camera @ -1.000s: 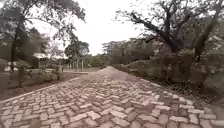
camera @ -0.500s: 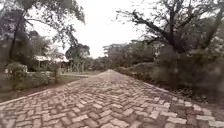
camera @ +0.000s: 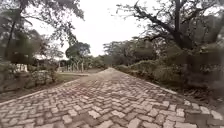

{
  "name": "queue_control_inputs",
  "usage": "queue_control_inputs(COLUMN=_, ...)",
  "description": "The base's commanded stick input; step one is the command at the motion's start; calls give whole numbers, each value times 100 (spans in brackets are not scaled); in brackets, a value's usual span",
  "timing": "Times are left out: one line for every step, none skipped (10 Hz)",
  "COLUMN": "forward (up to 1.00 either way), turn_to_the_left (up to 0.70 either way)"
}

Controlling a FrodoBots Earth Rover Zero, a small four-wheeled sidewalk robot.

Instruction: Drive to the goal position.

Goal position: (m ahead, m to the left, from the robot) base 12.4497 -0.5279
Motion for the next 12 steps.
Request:
queue_control_inputs(forward=70, turn_to_the_left=0)
queue_control_inputs(forward=70, turn_to_the_left=0)
queue_control_inputs(forward=70, turn_to_the_left=0)
queue_control_inputs(forward=70, turn_to_the_left=0)
queue_control_inputs(forward=70, turn_to_the_left=0)
queue_control_inputs(forward=70, turn_to_the_left=0)
queue_control_inputs(forward=70, turn_to_the_left=0)
queue_control_inputs(forward=70, turn_to_the_left=0)
queue_control_inputs(forward=70, turn_to_the_left=0)
queue_control_inputs(forward=70, turn_to_the_left=0)
queue_control_inputs(forward=70, turn_to_the_left=0)
queue_control_inputs(forward=70, turn_to_the_left=0)
